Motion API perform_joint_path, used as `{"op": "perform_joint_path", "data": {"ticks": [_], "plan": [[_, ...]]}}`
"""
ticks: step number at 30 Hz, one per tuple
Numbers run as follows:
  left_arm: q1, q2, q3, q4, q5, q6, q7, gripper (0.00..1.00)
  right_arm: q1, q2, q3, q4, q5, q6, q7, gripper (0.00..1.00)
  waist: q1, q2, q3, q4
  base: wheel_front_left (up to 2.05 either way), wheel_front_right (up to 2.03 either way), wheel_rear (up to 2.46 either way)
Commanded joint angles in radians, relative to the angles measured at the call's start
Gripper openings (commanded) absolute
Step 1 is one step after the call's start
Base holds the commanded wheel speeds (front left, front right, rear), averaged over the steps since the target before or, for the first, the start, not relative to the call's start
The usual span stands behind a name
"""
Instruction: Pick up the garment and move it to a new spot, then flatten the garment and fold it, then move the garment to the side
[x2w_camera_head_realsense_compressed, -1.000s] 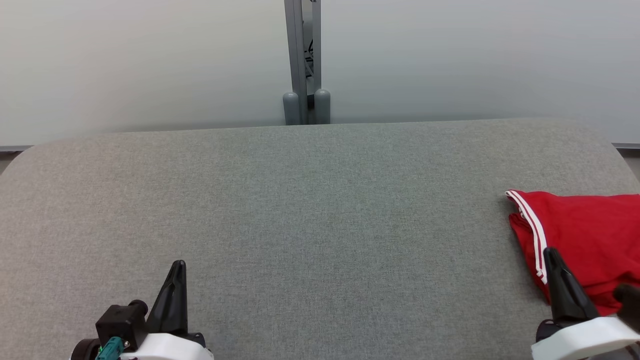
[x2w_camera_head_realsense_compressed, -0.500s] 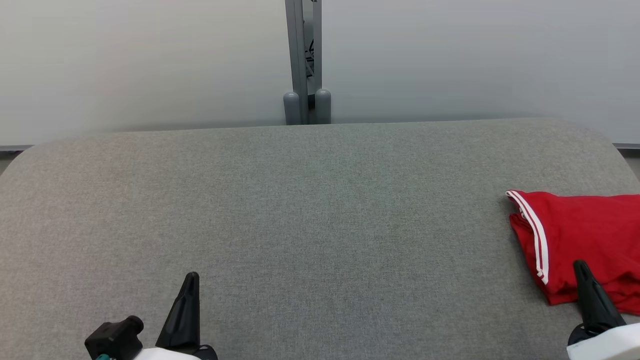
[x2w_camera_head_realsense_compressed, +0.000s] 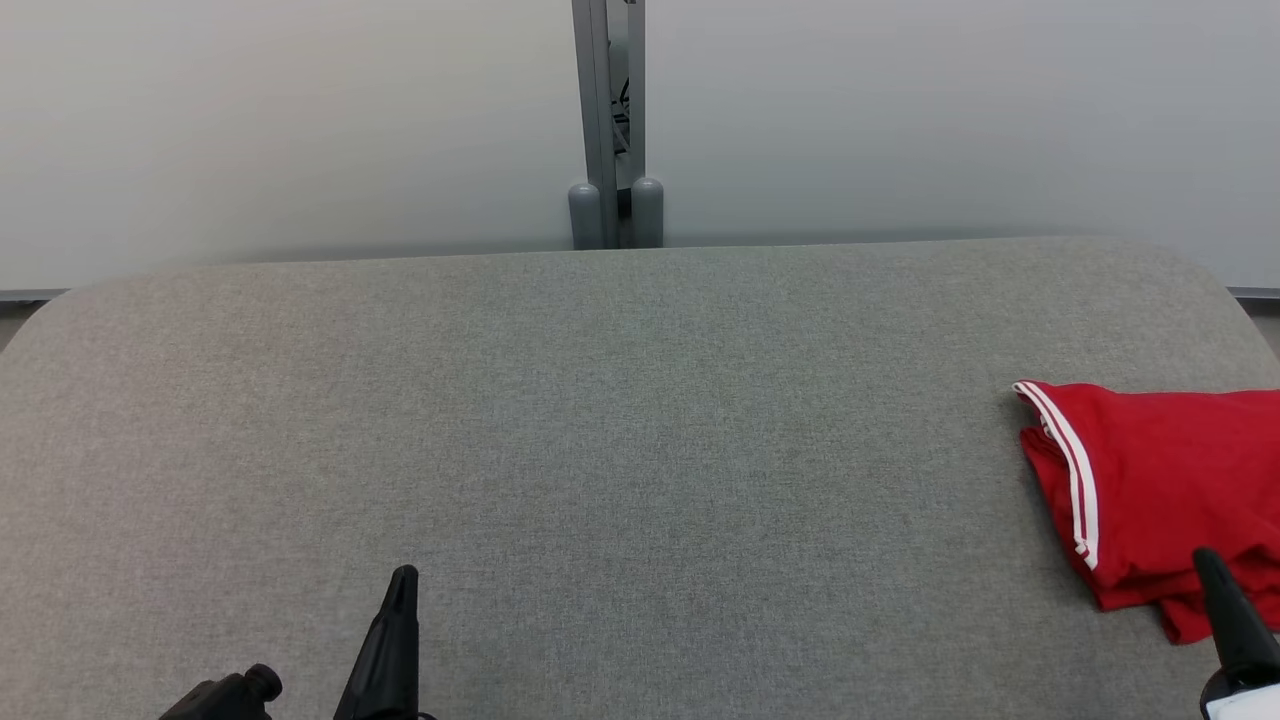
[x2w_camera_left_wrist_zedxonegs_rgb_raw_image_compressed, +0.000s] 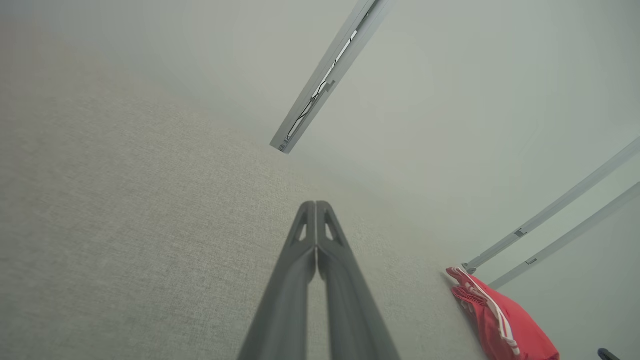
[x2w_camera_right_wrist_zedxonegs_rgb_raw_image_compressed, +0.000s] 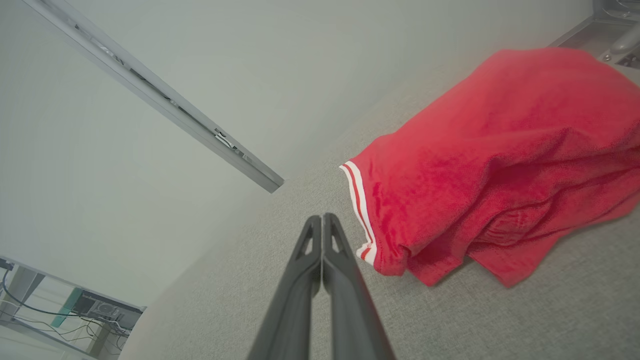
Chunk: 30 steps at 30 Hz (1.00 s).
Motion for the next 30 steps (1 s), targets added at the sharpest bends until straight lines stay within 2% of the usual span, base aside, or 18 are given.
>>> {"op": "perform_joint_path", "data": {"ticks": [1, 30], "plan": [[-0.001, 0.000, 0.002, -0.024, -0.027, -0.011, -0.007, 0.00, -0.003, -0.014, -0.014, -0.009, 0.039, 0.000, 0.016, 0.00, 0.0000, 0.0000, 0.000, 0.000, 0.00, 0.00, 0.00], [0.086, -0.037, -0.018, -0.110, -0.305, -0.086, -0.025, 0.00, 0.022, -0.021, -0.159, 0.006, 0.394, 0.000, 0.200, 0.00, 0.0000, 0.0000, 0.000, 0.004, 0.00, 0.00, 0.00]]}}
